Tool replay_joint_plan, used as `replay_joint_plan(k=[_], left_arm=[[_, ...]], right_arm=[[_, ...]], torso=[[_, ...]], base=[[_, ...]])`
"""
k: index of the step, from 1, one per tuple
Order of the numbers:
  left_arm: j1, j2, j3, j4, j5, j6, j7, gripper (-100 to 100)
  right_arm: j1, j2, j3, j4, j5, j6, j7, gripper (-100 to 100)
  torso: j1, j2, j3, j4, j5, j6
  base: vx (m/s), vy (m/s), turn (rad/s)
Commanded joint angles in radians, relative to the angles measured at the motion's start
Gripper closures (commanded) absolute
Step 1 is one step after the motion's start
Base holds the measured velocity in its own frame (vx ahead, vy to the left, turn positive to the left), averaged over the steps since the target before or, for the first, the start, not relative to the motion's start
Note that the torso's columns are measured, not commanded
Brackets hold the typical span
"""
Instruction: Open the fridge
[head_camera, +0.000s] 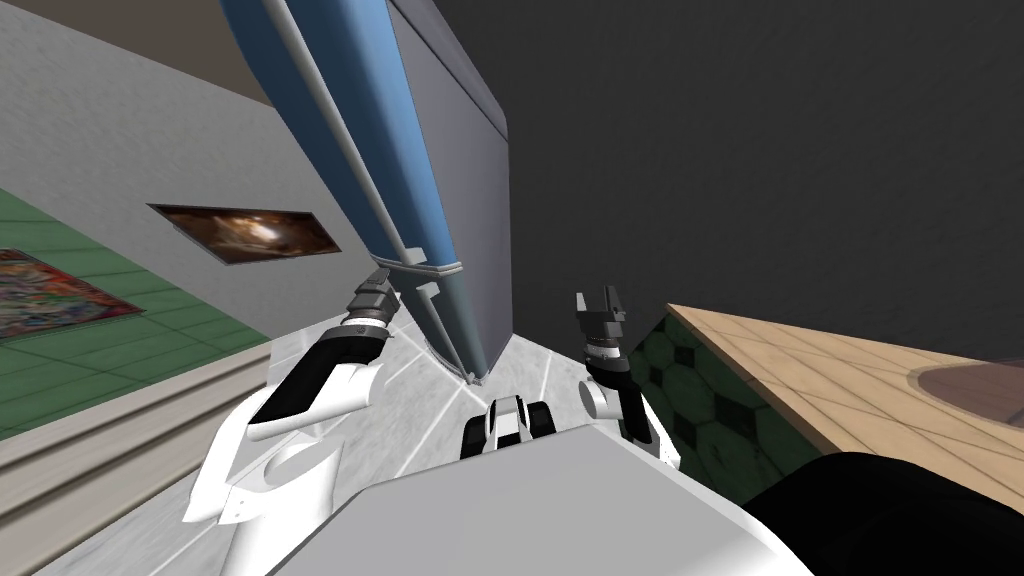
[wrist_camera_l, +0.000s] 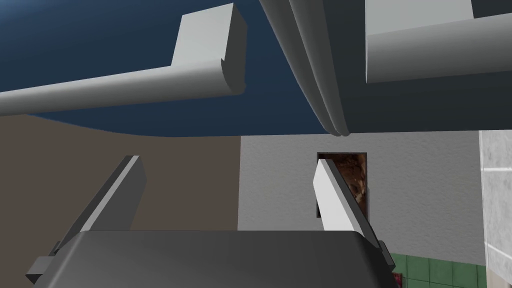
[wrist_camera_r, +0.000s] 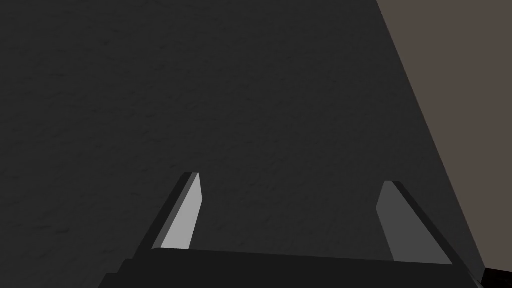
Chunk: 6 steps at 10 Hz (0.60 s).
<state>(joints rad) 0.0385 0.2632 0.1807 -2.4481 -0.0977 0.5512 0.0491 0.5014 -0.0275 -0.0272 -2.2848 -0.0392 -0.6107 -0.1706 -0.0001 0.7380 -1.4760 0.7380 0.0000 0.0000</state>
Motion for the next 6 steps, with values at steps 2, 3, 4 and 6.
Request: replay_joint_plan(k=[2, 3, 4, 6], left_arm=[[-0.033, 0.017, 0.012, 0.0, 0.001, 0.094, -0.009, -100], [-0.054, 0.027, 0.019, 0.001, 0.0, 0.126, -0.016, -100], [-0.054, 0.027, 0.019, 0.001, 0.0, 0.144, -0.016, -100], [-0.075, 0.037, 0.025, 0.001, -0.001, 0.193, -0.022, -100]], right_arm=[[0.0, 0.0, 0.0, 0.0, 0.0, 0.0, 0.0, 0], [0.0, 0.0, 0.0, 0.0, 0.0, 0.0, 0.0, 0], [0.0, 0.0, 0.0, 0.0, 0.0, 0.0, 0.0, 0], [0.0, 0.0, 0.0, 0.0, 0.0, 0.0, 0.0, 0]], torso=[[0.0, 0.0, 0.0, 0.0, 0.0, 0.0], [0.0, 0.0, 0.0, 0.0, 0.0, 0.0], [0.0, 0.0, 0.0, 0.0, 0.0, 0.0], [0.0, 0.0, 0.0, 0.0, 0.0, 0.0]], base=[[0.055, -0.034, 0.007], [0.057, -0.03, 0.009], [0.049, -0.023, 0.005], [0.051, -0.036, 0.007]])
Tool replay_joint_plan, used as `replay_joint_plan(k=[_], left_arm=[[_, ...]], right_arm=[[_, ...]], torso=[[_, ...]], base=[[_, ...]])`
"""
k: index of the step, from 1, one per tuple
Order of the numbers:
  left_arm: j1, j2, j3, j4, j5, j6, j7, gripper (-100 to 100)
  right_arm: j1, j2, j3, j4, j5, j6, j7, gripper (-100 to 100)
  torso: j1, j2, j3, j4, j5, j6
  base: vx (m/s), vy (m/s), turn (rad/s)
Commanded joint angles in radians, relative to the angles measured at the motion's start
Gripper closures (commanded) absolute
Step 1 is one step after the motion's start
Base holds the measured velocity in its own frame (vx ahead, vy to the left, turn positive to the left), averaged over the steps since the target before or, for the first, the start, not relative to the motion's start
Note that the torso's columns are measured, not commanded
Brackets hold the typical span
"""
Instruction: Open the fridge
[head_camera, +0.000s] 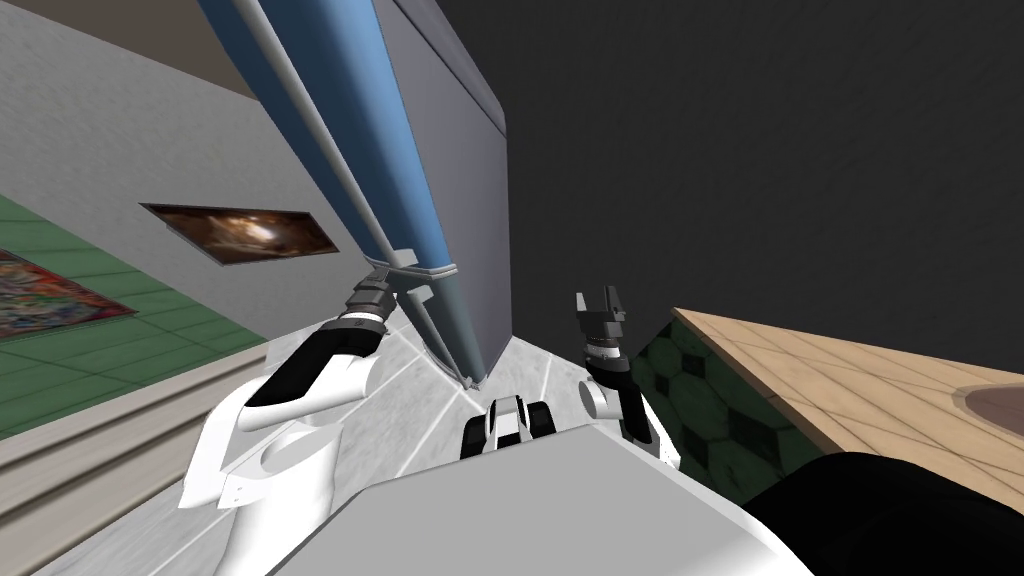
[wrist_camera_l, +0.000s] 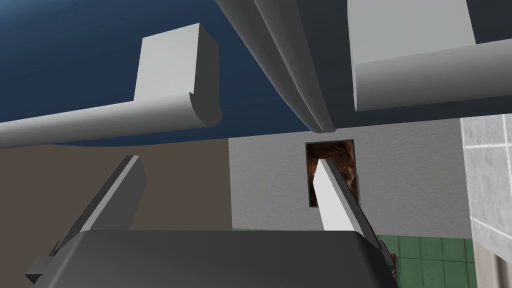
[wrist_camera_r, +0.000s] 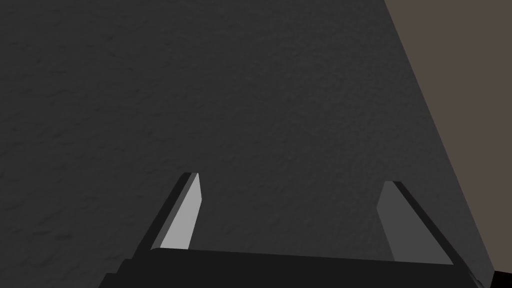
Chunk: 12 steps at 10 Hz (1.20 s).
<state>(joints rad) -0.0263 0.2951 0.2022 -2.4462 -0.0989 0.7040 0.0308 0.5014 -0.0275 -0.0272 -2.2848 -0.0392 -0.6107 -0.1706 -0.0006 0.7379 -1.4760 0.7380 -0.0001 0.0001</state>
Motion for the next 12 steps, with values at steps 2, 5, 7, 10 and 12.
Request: replay_joint_plan(k=[2, 5, 7, 10, 12], left_arm=[[-0.031, 0.016, 0.01, -0.002, -0.001, 0.088, -0.01, -100], [-0.069, 0.039, 0.021, -0.006, -0.003, 0.176, -0.021, -100], [-0.087, 0.051, 0.027, -0.01, -0.004, 0.22, -0.027, -100], [-0.119, 0.075, 0.036, -0.021, -0.006, 0.295, -0.036, -100], [-0.145, 0.098, 0.044, -0.037, -0.007, 0.356, -0.044, -100]], right_arm=[[0.0, 0.0, 0.0, 0.0, 0.0, 0.0, 0.0, 0], [0.0, 0.0, 0.0, 0.0, 0.0, 0.0, 0.0, 0], [0.0, 0.0, 0.0, 0.0, 0.0, 0.0, 0.0, 0], [0.0, 0.0, 0.0, 0.0, 0.0, 0.0, 0.0, 0], [0.0, 0.0, 0.0, 0.0, 0.0, 0.0, 0.0, 0]], torso=[[0.0, 0.0, 0.0, 0.0, 0.0, 0.0], [0.001, 0.0, 0.0, 0.0, 0.0, 0.0], [0.0, -0.001, 0.0, 0.0, 0.0, 0.0], [0.0, -0.006, -0.006, 0.001, -0.002, 0.002], [0.002, -0.01, -0.01, 0.001, -0.004, 0.003]], base=[[0.048, -0.032, 0.006], [0.049, -0.033, 0.006], [0.06, -0.038, 0.009], [0.042, -0.042, 0.016], [0.04, -0.023, 0.002]])
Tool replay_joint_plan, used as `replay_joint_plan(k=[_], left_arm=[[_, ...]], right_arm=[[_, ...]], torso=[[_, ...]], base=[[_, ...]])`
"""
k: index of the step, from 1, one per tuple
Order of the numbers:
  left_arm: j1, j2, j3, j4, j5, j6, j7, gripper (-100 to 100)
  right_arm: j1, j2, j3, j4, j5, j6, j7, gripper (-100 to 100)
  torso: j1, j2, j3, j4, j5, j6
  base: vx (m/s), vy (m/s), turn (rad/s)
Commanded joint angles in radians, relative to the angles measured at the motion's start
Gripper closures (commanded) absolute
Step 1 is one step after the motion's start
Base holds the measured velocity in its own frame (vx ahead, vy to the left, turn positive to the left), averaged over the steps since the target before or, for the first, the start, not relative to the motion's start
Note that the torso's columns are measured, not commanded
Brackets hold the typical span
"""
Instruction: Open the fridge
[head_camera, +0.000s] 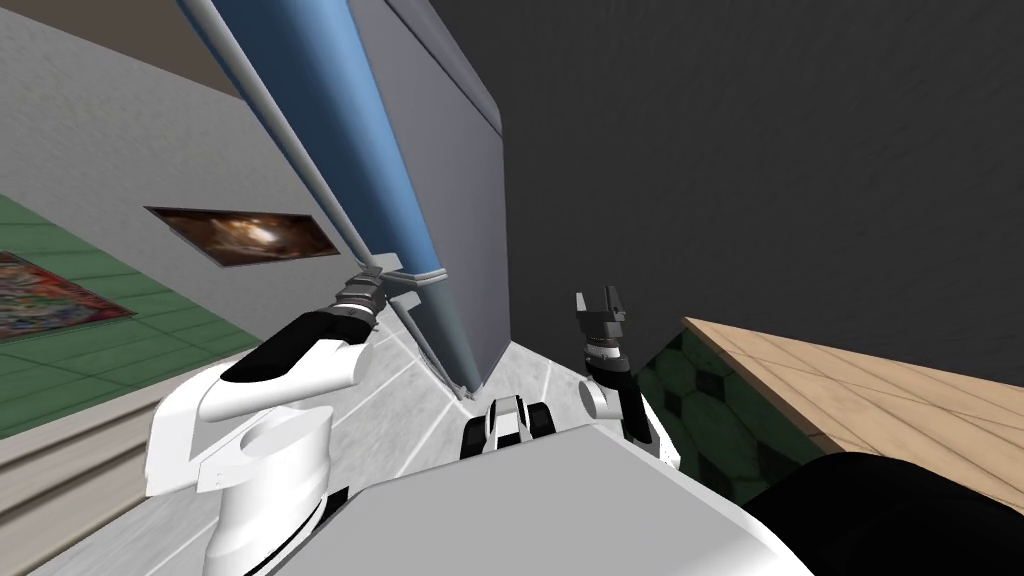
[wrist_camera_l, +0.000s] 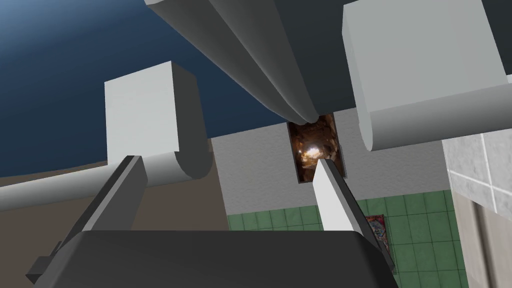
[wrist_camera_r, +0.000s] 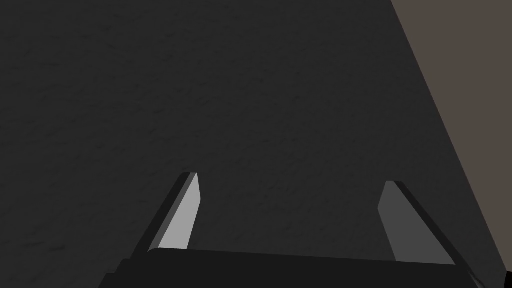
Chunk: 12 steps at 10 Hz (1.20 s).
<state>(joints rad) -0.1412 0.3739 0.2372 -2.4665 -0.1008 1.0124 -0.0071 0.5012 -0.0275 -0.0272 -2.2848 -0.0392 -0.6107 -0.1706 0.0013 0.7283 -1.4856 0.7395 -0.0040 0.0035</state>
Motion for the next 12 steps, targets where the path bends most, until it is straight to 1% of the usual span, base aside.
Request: replay_joint_plan(k=[1, 2, 3, 4, 5, 6, 7, 8, 9, 10, 11, 12], left_arm=[[-0.041, 0.03, 0.012, -0.026, -0.006, 0.073, -0.009, -100], [-0.05, 0.04, 0.015, -0.037, -0.006, 0.094, -0.012, -100], [-0.062, 0.055, 0.019, -0.061, -0.007, 0.123, -0.015, -100], [-0.066, 0.06, 0.02, -0.072, -0.007, 0.131, -0.016, -100], [-0.054, 0.052, 0.016, -0.064, -0.007, 0.121, -0.015, -100], [-0.074, 0.069, 0.047, -0.017, -0.017, 0.093, -0.017, -100], [-0.074, 0.069, 0.047, -0.001, -0.017, 0.093, -0.017, -100], [-0.094, 0.085, 0.077, 0.032, -0.025, 0.062, -0.019, -100], [-0.094, 0.085, 0.077, 0.068, -0.025, 0.062, -0.019, -100], [-0.114, 0.101, 0.108, 0.105, -0.034, 0.032, -0.02, -100], [-0.114, 0.101, 0.108, 0.136, -0.034, 0.032, -0.02, -100], [-0.135, 0.118, 0.138, 0.163, -0.043, 0.001, -0.022, -100]], right_arm=[[0.0, 0.0, 0.0, 0.0, 0.0, 0.0, 0.0, 0], [0.0, 0.0, 0.0, 0.0, 0.0, 0.0, 0.0, 0], [0.0, 0.0, 0.0, 0.0, 0.0, 0.0, 0.0, 0], [0.0, 0.0, 0.0, 0.0, 0.0, 0.0, 0.0, 0], [0.0, 0.0, 0.0, 0.0, 0.0, 0.0, 0.0, 0], [0.0, 0.0, 0.0, 0.0, 0.0, 0.0, 0.0, 0], [0.0, 0.0, 0.0, 0.0, 0.0, 0.0, 0.0, 0], [0.0, 0.0, 0.0, 0.0, 0.0, 0.0, 0.0, 0], [0.0, 0.0, 0.0, 0.0, 0.0, 0.0, 0.0, 0], [0.0, 0.0, 0.0, 0.0, 0.0, 0.0, 0.0, 0], [0.0, 0.0, 0.0, 0.0, 0.0, 0.0, 0.0, 0], [0.0, 0.0, 0.0, 0.0, 0.0, 0.0, 0.0, 0]], torso=[[0.0, -0.002, 0.0, -0.001, 0.001, -0.001], [-0.001, -0.003, -0.003, -0.001, -0.001, 0.001], [-0.002, -0.004, -0.003, -0.001, -0.001, 0.002], [-0.001, -0.003, -0.002, -0.002, 0.0, 0.0], [-0.001, 0.0, 0.001, -0.003, 0.002, -0.001], [0.0, 0.007, 0.007, -0.002, 0.004, -0.003], [0.001, 0.011, 0.009, -0.001, 0.004, -0.001], [0.001, 0.011, 0.01, -0.001, 0.005, -0.003], [0.0, 0.011, 0.01, -0.001, 0.004, -0.003], [0.0, 0.009, 0.01, -0.001, 0.004, -0.004], [-0.001, 0.01, 0.009, -0.002, 0.004, -0.003], [-0.001, 0.008, 0.009, -0.002, 0.004, -0.004]], base=[[0.052, -0.046, 0.022], [0.038, -0.037, 0.011], [0.051, -0.018, -0.008], [0.057, -0.018, -0.011], [0.024, -0.009, -0.002], [-0.074, -0.01, -0.234], [-0.111, -0.008, -0.201], [-0.128, -0.001, -0.284], [-0.103, 0.006, -0.133], [-0.124, 0.007, -0.245], [-0.094, 0.004, -0.164], [-0.106, -0.011, -0.259]])
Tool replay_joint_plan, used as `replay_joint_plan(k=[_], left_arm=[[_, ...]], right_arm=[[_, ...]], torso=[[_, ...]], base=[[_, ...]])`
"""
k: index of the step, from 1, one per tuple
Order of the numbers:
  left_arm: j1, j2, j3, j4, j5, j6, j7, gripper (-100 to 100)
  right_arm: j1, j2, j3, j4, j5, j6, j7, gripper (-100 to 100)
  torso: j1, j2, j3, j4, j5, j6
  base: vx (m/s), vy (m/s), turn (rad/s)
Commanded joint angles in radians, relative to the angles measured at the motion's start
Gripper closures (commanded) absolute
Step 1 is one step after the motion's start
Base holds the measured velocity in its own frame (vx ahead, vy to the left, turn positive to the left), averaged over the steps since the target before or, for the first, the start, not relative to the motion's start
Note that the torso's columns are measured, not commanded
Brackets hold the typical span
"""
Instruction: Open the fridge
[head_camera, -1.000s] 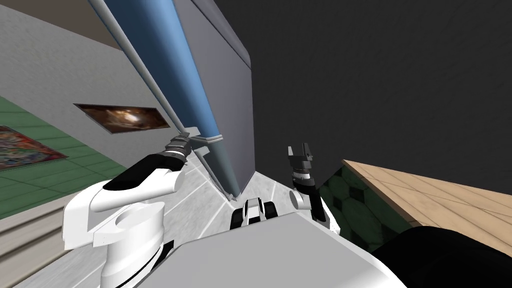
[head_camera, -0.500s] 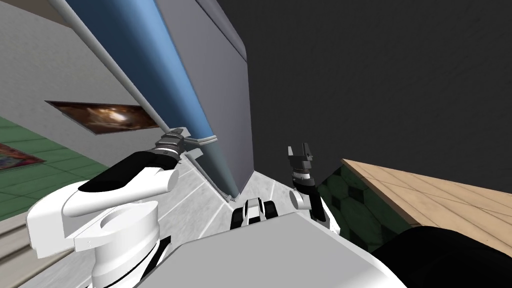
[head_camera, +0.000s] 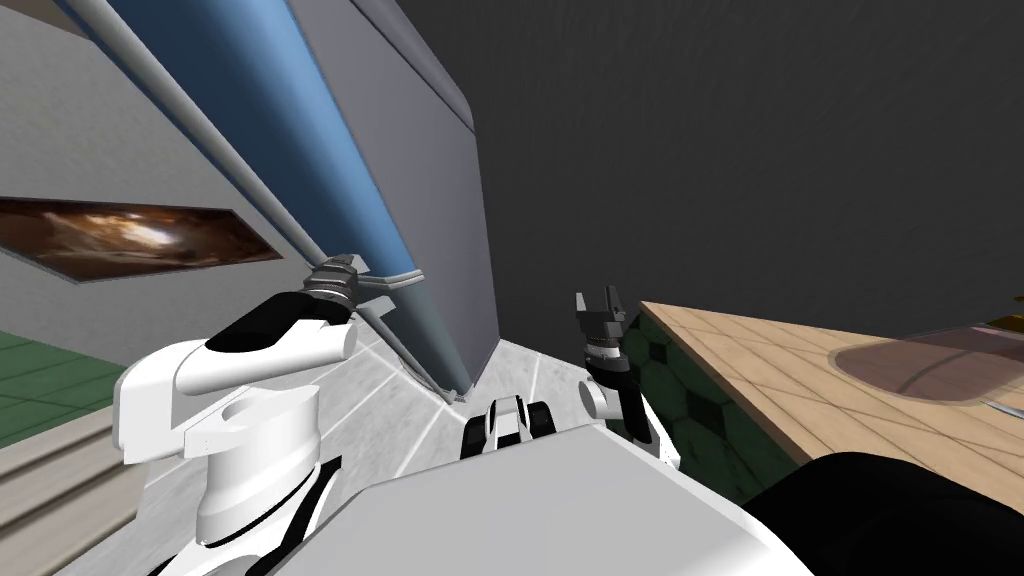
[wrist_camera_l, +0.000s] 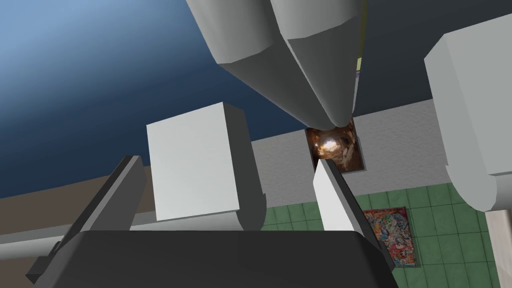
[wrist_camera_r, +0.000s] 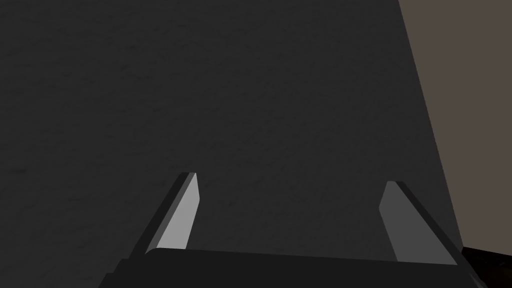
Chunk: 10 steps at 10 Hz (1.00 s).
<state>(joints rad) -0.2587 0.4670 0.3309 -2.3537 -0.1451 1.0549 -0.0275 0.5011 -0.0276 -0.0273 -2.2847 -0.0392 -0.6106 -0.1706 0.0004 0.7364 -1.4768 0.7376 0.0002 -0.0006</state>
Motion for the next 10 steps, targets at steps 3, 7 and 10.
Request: replay_joint_plan(k=[3, 7, 10], left_arm=[[-0.038, 0.041, 0.075, 0.13, -0.007, -0.072, -0.003, -100], [-0.058, 0.057, 0.105, 0.227, -0.016, -0.103, -0.005, -100], [-0.098, 0.09, 0.166, 0.329, -0.034, -0.164, -0.008, -100]], right_arm=[[0.0, 0.0, 0.0, 0.0, 0.0, 0.0, 0.0, 0], [0.0, 0.0, 0.0, 0.0, 0.0, 0.0, 0.0, 0], [0.0, 0.0, 0.0, 0.0, 0.0, 0.0, 0.0, 0]], torso=[[0.001, -0.001, -0.001, 0.0, 0.0, -0.001], [0.001, 0.002, 0.001, 0.0, 0.0, 0.0], [0.001, 0.0, 0.0, 0.0, 0.001, 0.0]], base=[[-0.068, -0.011, -0.121], [-0.086, -0.014, -0.141], [-0.094, -0.023, -0.227]])
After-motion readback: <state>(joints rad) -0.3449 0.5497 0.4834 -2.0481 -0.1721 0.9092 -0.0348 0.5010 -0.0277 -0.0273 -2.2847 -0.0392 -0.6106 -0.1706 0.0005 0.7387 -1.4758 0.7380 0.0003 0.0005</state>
